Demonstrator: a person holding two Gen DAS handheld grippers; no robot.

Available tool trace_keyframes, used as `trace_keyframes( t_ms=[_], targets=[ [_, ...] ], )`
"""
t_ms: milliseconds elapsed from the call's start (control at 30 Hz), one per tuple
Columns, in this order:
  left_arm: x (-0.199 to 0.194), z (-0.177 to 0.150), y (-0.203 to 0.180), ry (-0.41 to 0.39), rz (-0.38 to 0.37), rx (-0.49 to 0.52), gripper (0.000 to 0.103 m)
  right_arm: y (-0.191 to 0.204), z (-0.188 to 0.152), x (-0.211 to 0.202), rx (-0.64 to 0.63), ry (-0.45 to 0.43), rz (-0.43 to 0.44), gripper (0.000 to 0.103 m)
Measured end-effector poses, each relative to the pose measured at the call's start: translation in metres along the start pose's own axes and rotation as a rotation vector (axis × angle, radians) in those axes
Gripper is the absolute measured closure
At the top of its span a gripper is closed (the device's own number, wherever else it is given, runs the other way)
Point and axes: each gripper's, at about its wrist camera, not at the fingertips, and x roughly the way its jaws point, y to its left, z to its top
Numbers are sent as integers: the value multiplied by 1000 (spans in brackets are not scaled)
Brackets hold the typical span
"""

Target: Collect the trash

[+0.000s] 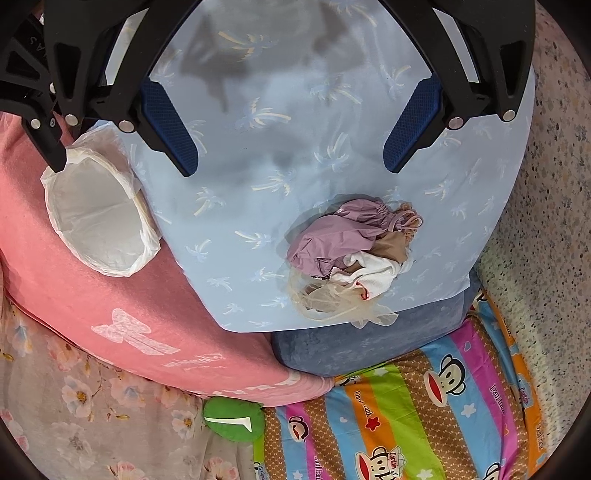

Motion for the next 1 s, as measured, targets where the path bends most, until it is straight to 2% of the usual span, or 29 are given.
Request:
trace_keyframes(
  t_ms=[1000],
  targets=[
    [5,6,-25,31,-17,27,7,-22,1,12,38,6,-12,6]
  ],
)
